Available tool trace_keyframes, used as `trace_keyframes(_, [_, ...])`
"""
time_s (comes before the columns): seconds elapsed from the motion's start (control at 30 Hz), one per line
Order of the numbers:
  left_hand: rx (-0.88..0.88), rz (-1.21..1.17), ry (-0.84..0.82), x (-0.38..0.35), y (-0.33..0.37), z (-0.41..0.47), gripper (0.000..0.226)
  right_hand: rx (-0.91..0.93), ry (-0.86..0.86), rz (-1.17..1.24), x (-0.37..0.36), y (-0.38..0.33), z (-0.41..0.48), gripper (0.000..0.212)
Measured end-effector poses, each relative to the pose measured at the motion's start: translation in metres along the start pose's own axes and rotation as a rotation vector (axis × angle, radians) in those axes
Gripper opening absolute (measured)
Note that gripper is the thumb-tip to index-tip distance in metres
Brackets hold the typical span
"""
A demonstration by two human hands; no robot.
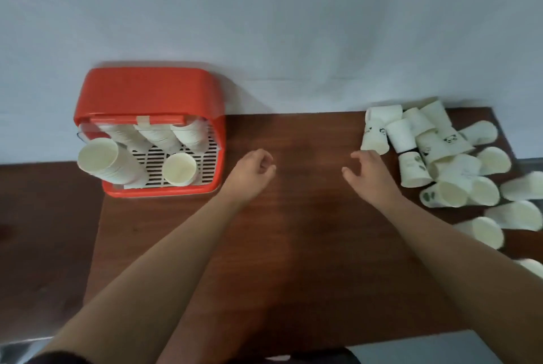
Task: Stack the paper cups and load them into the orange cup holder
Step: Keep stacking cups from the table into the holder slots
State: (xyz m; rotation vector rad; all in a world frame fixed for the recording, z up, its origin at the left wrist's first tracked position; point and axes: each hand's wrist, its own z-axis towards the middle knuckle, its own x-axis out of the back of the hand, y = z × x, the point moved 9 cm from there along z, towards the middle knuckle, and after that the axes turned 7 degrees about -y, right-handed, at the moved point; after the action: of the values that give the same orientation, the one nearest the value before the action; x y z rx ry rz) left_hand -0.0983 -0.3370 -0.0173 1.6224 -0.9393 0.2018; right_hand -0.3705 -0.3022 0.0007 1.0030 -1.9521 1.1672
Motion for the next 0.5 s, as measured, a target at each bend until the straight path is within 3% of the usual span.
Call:
trace_keyframes(0.17, [-0.004, 0.053, -0.087, -0.056, 0.083, 0.078, 0.025, -0.072, 0.092, 0.032, 0.056, 0.074, 0.035, 0.048])
trace_keyframes(0.33, [0.002, 0.052, -0.127, -0.116, 0.136, 0.149, 0.03, -0.016, 0.185, -0.017, 0.091, 0.124, 0.066, 0.056])
trace_keyframes(0.5, [0.176, -0.036, -0.106, -0.169, 0.15, 0.204, 0.057, -0.033, 0.156, -0.051, 0.101, 0.157, 0.109, 0.061])
